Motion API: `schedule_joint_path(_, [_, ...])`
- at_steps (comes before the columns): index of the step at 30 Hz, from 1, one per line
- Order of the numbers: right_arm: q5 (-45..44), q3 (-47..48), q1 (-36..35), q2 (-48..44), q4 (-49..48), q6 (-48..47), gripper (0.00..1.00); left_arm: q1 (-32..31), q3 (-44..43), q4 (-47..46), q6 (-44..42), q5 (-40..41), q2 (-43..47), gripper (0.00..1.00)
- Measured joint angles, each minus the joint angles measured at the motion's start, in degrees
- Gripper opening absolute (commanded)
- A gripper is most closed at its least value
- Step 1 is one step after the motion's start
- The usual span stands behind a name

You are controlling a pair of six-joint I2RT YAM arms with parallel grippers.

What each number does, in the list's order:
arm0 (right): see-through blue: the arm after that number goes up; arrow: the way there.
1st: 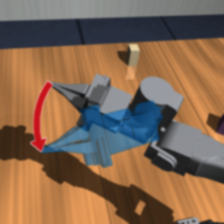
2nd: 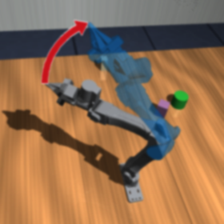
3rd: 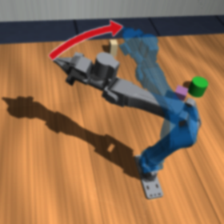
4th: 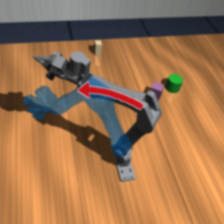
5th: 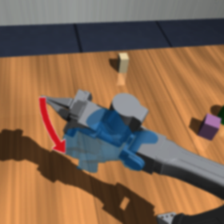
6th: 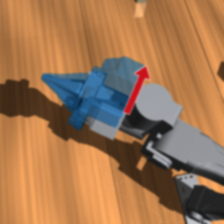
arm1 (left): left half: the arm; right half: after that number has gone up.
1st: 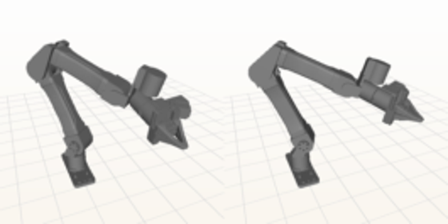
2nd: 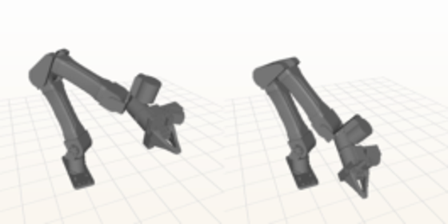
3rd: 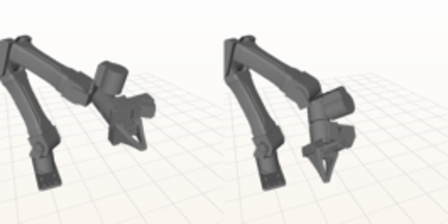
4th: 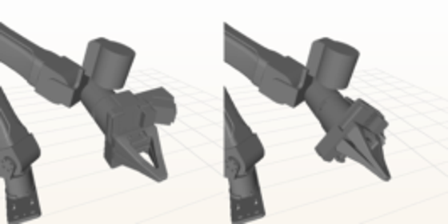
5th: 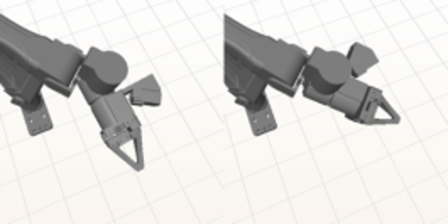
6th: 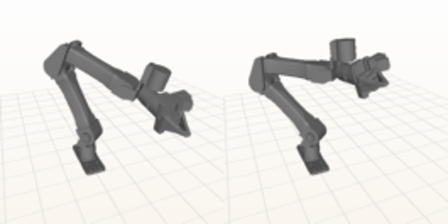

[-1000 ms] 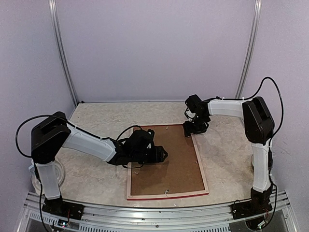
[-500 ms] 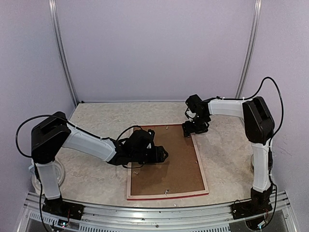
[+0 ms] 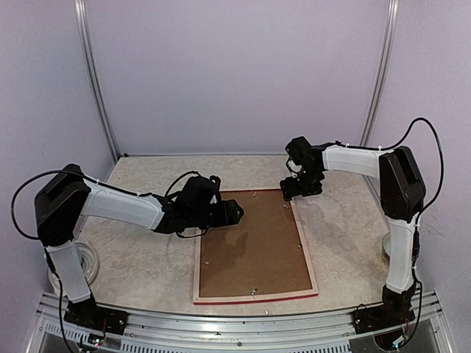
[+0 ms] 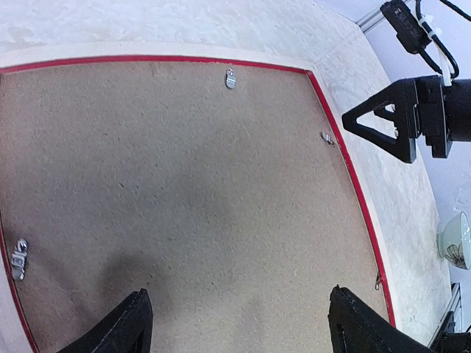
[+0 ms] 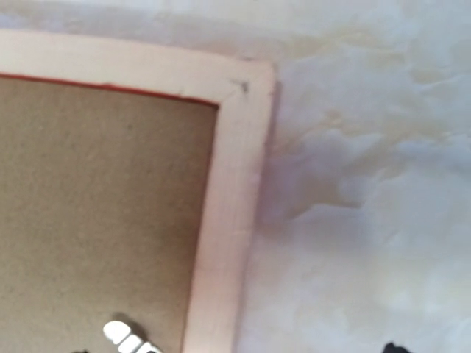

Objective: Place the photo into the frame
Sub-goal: Press the fastener onto the backboard.

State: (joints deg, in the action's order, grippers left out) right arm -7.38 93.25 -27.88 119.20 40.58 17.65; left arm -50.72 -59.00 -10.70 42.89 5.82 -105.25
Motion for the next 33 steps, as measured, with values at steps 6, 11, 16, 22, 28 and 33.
schedule_joint_path(6, [-1.4,0.0,0.0,-0.1,0.3,0.0,0.86,2.0,-4.2,1.4,-2.7,-0.6,-0.8,0.84])
schedule_joint_path(11, [-1.5,0.0,0.0,-0.1,0.3,0.4,0.82,3.0,-8.0,1.5,-4.0,-1.8,-3.4,0.84])
schedule_joint_path(16, [-1.3,0.6,0.0,0.0,0.3,0.7,0.8,3.8,-9.0,1.8,-4.5,-2.8,-6.9,0.84])
schedule_joint_path(22, [-0.6,0.8,0.0,0.0,0.3,1.1,0.8,4.1,-9.3,2.4,-4.8,-4.1,-10.4,0.84])
schedule_joint_path(28, [-0.1,1.1,0.0,0.6,0.3,1.1,0.76,4.1,-9.3,2.3,-4.9,-4.3,-11.0,0.84])
schedule_joint_path(33, [0.3,1.6,-0.1,1.9,0.3,1.2,0.73,3.9,-9.3,2.3,-4.9,-4.3,-11.0,0.84])
